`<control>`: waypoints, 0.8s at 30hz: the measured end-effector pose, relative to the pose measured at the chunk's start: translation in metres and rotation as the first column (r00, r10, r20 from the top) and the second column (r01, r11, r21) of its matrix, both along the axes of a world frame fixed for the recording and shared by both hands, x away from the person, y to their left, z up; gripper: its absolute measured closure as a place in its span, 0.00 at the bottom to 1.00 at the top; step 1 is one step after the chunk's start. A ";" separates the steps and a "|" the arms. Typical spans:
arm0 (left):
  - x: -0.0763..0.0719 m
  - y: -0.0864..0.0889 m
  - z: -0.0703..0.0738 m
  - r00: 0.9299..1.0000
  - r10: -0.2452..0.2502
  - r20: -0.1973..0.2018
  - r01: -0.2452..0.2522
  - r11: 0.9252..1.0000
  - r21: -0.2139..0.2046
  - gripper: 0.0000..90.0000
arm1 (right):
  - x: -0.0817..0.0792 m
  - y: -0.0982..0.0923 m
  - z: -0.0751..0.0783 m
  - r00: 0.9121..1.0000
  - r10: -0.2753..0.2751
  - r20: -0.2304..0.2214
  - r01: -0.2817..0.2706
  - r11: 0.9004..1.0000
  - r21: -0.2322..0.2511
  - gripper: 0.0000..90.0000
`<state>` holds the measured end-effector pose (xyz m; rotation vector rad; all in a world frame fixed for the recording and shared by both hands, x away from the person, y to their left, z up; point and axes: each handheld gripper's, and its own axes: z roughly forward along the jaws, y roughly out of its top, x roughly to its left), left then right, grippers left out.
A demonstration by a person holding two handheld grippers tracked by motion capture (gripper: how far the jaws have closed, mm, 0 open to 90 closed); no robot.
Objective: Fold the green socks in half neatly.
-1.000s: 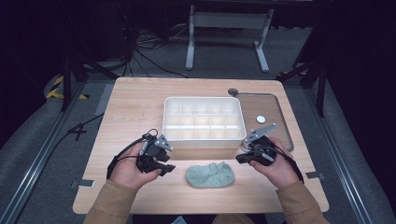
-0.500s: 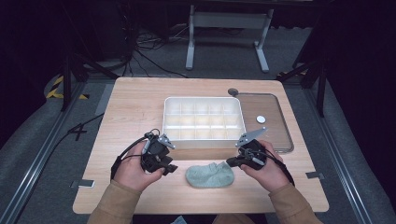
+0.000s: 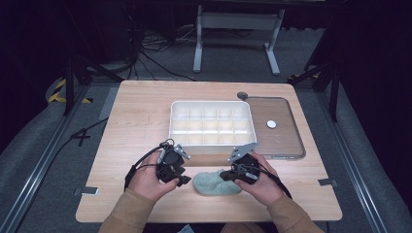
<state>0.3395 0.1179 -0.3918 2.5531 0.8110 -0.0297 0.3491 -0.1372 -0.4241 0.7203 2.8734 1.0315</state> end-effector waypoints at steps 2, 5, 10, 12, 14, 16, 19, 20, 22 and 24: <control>0.000 -0.002 -0.001 1.000 -0.005 0.003 0.005 1.000 0.008 0.65 | -0.001 0.005 -0.008 1.000 -0.001 -0.011 0.001 1.000 -0.012 0.99; 0.000 -0.004 -0.003 1.000 -0.009 -0.003 0.009 1.000 0.005 0.64 | 0.000 0.010 -0.017 1.000 -0.006 -0.017 0.006 1.000 -0.028 1.00; 0.000 -0.006 -0.009 1.000 0.000 -0.019 0.001 1.000 0.010 0.63 | 0.005 0.012 -0.030 0.998 -0.038 -0.057 0.035 0.998 -0.056 1.00; 0.001 -0.008 -0.014 1.000 -0.004 -0.028 0.004 1.000 0.015 0.62 | 0.008 0.009 -0.035 0.995 -0.058 -0.087 0.056 0.998 -0.024 1.00; 0.002 -0.010 -0.019 0.999 -0.010 -0.041 0.011 1.000 0.022 0.62 | 0.009 0.007 -0.036 0.992 -0.067 -0.103 0.066 0.998 -0.013 1.00; 0.003 -0.012 -0.024 0.999 -0.010 -0.052 0.011 1.000 0.026 0.62 | 0.007 0.008 -0.036 0.994 -0.062 -0.087 0.060 0.998 -0.019 1.00; 0.003 -0.013 -0.027 0.998 -0.018 -0.054 0.019 1.000 0.022 0.62 | 0.006 0.010 -0.035 0.996 -0.059 -0.071 0.057 0.998 -0.030 1.00; 0.003 -0.013 -0.028 0.998 -0.020 -0.058 0.021 1.000 0.018 0.62 | 0.006 0.010 -0.035 0.996 -0.059 -0.068 0.057 0.998 -0.032 1.00; 0.003 -0.016 -0.033 0.998 -0.023 -0.066 0.024 1.000 0.012 0.62 | 0.006 0.010 -0.035 0.996 -0.060 -0.067 0.058 0.998 -0.033 1.00; 0.003 -0.018 -0.035 0.997 -0.028 -0.070 0.029 0.999 0.018 0.62 | 0.006 0.010 -0.035 0.996 -0.059 -0.065 0.057 0.998 -0.034 1.00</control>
